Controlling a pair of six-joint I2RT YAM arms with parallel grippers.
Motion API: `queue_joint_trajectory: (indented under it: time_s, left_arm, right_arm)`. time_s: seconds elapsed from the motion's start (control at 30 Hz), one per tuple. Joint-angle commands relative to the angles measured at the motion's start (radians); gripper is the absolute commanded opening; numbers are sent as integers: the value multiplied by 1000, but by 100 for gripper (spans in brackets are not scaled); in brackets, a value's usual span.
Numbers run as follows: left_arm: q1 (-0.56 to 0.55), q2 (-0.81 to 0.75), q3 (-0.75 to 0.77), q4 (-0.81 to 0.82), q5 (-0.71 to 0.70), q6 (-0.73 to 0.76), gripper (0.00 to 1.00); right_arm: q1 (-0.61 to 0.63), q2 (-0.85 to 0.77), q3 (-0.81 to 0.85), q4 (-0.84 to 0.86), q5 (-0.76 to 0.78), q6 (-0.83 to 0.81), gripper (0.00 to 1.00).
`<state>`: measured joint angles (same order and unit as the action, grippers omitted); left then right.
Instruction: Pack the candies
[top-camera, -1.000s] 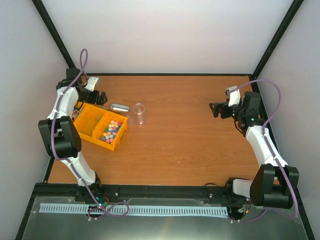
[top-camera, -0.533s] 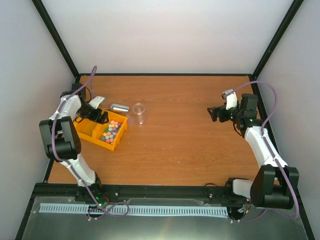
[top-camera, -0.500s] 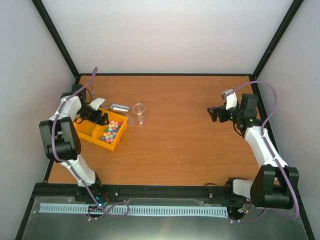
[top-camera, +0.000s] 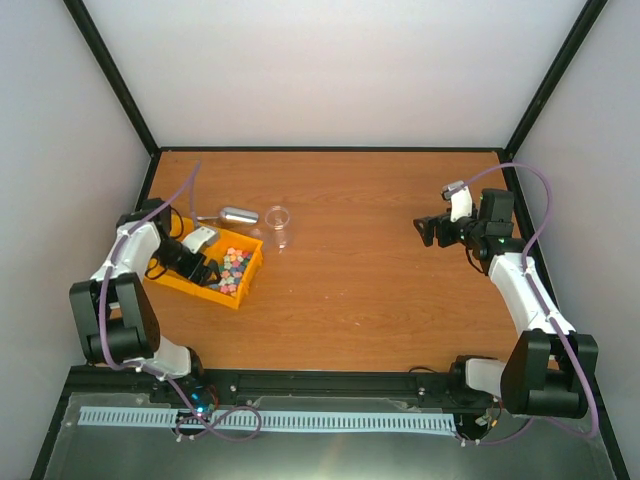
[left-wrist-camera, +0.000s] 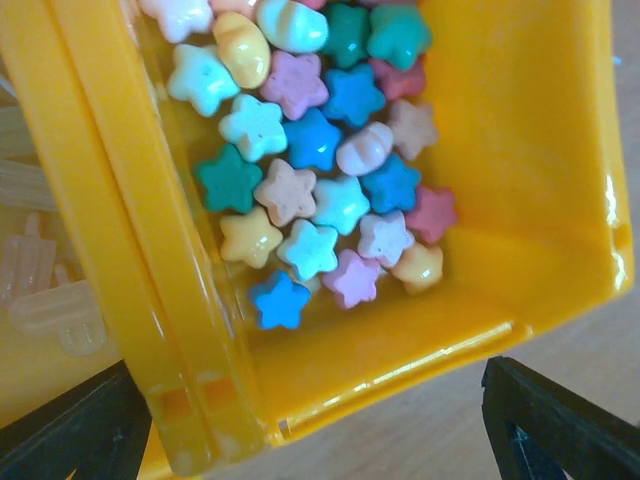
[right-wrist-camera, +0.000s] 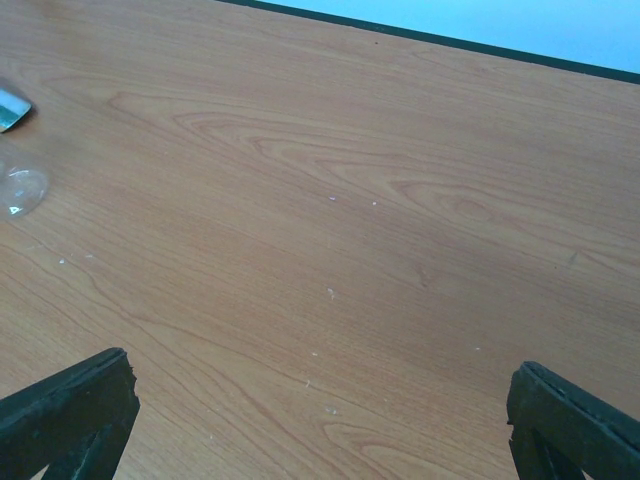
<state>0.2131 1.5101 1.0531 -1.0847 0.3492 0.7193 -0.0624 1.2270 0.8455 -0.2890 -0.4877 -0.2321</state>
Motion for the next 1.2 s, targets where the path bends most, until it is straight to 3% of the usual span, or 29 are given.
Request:
queue_joint_trajectory:
  time_s: [0.0,0.2,0.47,0.6,0.77,0.87,1.0,1.17]
  left_arm:
    - [-12,-80,-60,-107,95,74,91]
    - [-122,-158,-112,-137,101,94,91]
    - [-200,-155,-45,-273,216,176,93]
    - [-190,-78,162,-395,188,281,91]
    - [-90,156,562,-449,171,329,93]
    - [-69,267,719,-445,62,366,92]
    - [-45,295,678,-398,-65,415,81]
    - [26,264,550,-261,-155,402,76]
  right_arm:
    - [9,-18,-12,-8,-14,-13,100]
    - [9,-14,-10,-13,-19,-14,100]
    - [10,-10,-13,-10,-16,-22,100]
    - [9,-6,-13,-13,-27,-28,100]
    - [8,-18,-24,-8,-40,-28,100]
    - [7,-43,-42,5,-69,-26,100]
    - [7,-66,-60,15,-95,-36,100]
    - [7,-42,-43,-12,-130,-53,100]
